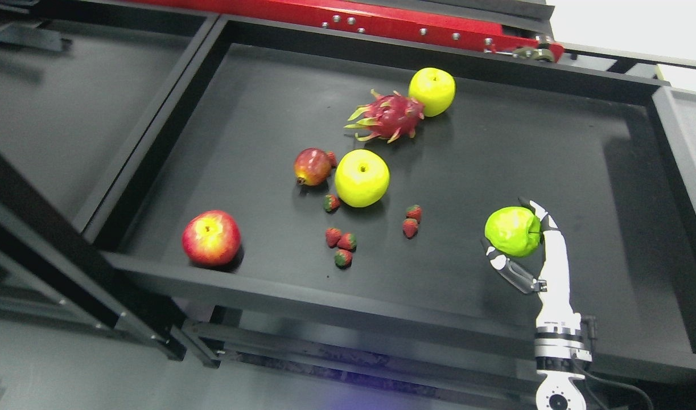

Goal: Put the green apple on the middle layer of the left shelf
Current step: 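Move the held apple over the shelf tray near its front edge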

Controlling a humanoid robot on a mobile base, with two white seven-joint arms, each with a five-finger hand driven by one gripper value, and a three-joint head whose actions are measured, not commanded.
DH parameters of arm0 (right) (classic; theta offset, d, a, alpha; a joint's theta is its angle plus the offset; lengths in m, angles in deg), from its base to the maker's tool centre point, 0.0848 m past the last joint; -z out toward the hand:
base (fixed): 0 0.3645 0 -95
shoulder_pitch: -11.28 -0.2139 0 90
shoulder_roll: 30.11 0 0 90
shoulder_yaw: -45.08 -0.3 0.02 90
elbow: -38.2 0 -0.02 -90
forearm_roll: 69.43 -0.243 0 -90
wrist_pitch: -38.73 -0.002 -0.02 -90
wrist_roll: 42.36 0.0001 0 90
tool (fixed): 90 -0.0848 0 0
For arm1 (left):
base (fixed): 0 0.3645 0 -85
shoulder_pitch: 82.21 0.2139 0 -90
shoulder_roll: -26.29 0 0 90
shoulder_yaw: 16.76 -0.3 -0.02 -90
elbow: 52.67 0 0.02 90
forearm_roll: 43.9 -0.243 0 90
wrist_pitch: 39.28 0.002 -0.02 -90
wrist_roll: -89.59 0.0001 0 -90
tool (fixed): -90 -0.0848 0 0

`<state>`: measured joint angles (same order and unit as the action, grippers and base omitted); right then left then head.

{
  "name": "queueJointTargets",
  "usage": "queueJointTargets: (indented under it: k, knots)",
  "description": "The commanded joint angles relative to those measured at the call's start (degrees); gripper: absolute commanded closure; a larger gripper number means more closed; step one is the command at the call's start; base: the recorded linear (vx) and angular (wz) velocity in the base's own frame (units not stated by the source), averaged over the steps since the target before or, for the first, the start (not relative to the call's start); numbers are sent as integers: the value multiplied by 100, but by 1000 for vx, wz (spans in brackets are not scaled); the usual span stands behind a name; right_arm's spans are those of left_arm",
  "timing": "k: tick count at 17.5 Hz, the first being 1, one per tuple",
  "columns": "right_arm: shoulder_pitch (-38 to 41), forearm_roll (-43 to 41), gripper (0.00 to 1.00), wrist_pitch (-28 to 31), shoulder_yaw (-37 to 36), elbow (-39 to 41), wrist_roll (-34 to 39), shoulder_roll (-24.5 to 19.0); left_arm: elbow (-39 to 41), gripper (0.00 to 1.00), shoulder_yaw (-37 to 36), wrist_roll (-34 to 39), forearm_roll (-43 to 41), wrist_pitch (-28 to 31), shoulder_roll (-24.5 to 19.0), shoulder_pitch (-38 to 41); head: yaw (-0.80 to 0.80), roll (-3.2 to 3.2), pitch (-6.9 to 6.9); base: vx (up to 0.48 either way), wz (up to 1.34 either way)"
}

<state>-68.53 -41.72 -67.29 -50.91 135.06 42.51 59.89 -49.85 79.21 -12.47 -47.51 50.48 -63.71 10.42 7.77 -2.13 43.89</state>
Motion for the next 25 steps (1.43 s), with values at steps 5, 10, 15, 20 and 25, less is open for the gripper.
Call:
queueJointTargets:
  k: [5, 10, 15, 20, 25]
  knots:
    - [0, 6, 100, 2, 2, 0, 4, 100, 0, 0, 0, 2, 0, -2, -100, 0, 0, 0, 0, 134, -327]
    - [0, -2, 100, 2, 2, 0, 4, 100, 0, 0, 0, 2, 0, -2, -100, 0, 0, 0, 0, 98, -151]
    - [0, 6, 100, 2, 2, 0, 4, 100, 0, 0, 0, 2, 0, -2, -100, 0, 0, 0, 0, 51, -57]
    - [0, 6, 100, 2, -16, 0, 4, 100, 0, 0, 0, 2, 0, -2, -100, 0, 0, 0, -1, 5, 0]
    - [9, 6, 100, 2, -51, 0, 4, 100, 0, 0, 0, 2, 0, -2, -100, 0, 0, 0, -1, 0, 0]
